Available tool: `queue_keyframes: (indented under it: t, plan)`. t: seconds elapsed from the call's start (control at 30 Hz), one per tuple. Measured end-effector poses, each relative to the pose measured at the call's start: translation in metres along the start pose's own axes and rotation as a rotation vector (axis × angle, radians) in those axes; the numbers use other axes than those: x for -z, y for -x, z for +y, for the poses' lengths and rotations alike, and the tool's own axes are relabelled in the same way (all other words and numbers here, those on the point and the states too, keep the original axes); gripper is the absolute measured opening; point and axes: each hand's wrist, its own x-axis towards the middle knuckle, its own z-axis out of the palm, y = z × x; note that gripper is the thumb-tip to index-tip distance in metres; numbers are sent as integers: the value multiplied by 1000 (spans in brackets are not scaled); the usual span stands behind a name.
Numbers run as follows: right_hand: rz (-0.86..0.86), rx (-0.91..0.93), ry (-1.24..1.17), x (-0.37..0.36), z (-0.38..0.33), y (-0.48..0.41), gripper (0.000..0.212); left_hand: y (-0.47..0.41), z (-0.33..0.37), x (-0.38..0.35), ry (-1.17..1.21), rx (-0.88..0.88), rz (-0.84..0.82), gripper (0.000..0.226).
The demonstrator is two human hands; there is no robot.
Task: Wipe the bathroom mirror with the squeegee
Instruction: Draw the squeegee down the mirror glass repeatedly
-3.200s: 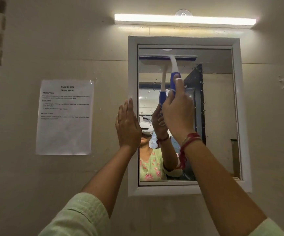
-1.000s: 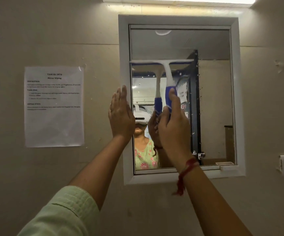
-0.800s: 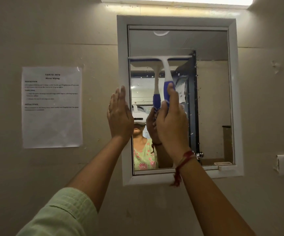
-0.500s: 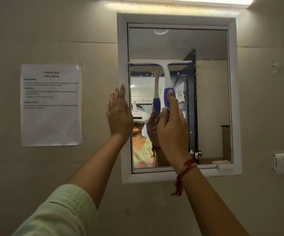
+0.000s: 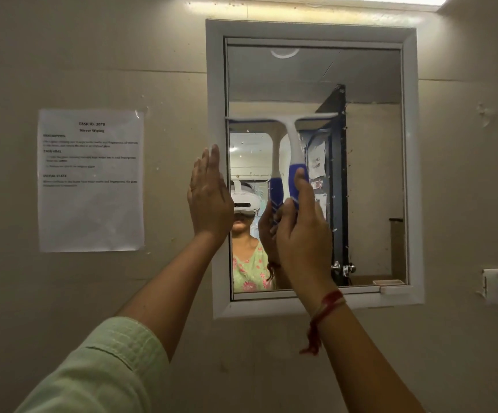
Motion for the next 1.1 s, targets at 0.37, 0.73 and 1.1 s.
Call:
queue_keyframes:
  t: [0.37, 0.73, 1.1]
  plan:
    - [31, 9, -14, 0, -5, -24, 45, -1, -1, -1, 19, 1, 16, 49]
    - [-15, -22, -44, 2, -6, -19, 45, -2, -4, -3, -56, 11, 54, 50]
    - [2, -66, -18, -5, -1, 27, 44, 0, -3, -1, 24, -12, 32, 48]
